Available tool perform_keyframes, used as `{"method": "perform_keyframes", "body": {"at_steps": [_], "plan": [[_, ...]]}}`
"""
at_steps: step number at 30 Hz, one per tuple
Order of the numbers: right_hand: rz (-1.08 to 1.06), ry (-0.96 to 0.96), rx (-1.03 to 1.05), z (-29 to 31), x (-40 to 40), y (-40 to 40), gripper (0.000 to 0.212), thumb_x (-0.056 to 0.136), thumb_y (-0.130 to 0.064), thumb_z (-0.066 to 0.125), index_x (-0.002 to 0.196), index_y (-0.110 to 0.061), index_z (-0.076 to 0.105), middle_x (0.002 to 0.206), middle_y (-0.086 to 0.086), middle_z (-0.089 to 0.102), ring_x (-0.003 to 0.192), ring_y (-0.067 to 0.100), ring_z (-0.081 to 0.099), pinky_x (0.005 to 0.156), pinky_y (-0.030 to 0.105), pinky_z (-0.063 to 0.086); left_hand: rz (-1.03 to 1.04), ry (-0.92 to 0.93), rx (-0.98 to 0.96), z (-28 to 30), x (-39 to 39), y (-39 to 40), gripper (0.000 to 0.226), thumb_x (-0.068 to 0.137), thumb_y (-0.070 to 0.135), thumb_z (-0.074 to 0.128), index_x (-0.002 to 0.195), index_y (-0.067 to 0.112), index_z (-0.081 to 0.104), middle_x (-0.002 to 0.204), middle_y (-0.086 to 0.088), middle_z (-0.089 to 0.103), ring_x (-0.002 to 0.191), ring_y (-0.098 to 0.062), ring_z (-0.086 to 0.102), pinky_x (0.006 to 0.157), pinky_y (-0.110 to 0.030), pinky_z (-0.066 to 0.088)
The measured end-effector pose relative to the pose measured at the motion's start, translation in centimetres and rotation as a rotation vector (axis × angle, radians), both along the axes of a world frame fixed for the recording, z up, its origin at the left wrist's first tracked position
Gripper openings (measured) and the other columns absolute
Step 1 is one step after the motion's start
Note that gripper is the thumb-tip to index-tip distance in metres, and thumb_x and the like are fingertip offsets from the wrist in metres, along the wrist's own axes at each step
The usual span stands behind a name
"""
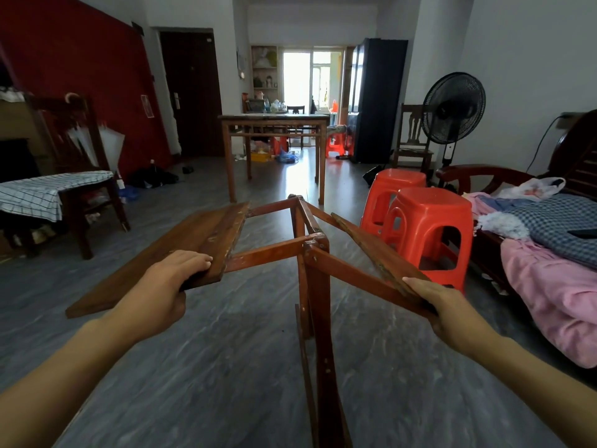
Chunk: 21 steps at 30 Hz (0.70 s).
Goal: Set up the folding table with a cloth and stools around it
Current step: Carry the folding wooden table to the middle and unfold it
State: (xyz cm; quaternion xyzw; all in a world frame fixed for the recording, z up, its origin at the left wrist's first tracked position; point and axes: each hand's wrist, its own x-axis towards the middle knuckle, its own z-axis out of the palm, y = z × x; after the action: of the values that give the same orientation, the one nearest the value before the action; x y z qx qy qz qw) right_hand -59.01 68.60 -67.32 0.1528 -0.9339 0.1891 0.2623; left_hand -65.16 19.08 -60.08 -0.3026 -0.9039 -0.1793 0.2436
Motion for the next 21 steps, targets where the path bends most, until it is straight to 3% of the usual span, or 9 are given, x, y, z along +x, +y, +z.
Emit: {"method": "perform_keyframes", "body": {"at_steps": [5,11,19,21], "plan": [[0.000,0.010,0.044,1.7,-1.2,0.6,0.079,0.060,0.025,0.059,0.131,-0.010,0.060,0.127,0.002,0.063,0.116,0.016,0.059,0.100,0.034,0.043,0.002,-0.010,-0.017,-0.3,-0.1,0.2,0.068,0.063,-0.022,0.061,0.124,0.007,0.062,0.128,-0.006,0.059,0.122,-0.022,0.053,0.101,-0.030,0.040],[-0.006,0.002,0.063,1.1,-0.6,0.7,0.078,0.062,0.023,0.061,0.132,-0.011,0.059,0.125,-0.010,0.058,0.115,0.018,0.060,0.098,0.032,0.042,-0.018,-0.022,-0.036,0.5,-0.3,0.8,0.066,0.064,-0.018,0.060,0.125,0.008,0.061,0.127,-0.007,0.059,0.121,-0.024,0.053,0.101,-0.035,0.042],[0.029,-0.031,0.061,2.6,-0.7,1.3,0.074,0.068,0.021,0.062,0.134,-0.013,0.058,0.131,-0.005,0.058,0.123,0.018,0.056,0.104,0.042,0.045,-0.021,-0.041,-0.100,3.1,0.1,0.4,0.066,0.072,-0.009,0.069,0.127,0.027,0.058,0.122,0.014,0.053,0.118,-0.008,0.051,0.099,-0.024,0.038],[0.034,-0.024,0.077,3.4,-1.0,0.8,0.071,0.071,0.020,0.061,0.134,-0.013,0.058,0.132,-0.001,0.059,0.125,0.020,0.055,0.107,0.040,0.042,-0.028,-0.036,-0.122,4.2,0.0,0.5,0.065,0.073,-0.007,0.069,0.125,0.030,0.057,0.121,0.011,0.055,0.116,-0.008,0.051,0.099,-0.025,0.039]]}}
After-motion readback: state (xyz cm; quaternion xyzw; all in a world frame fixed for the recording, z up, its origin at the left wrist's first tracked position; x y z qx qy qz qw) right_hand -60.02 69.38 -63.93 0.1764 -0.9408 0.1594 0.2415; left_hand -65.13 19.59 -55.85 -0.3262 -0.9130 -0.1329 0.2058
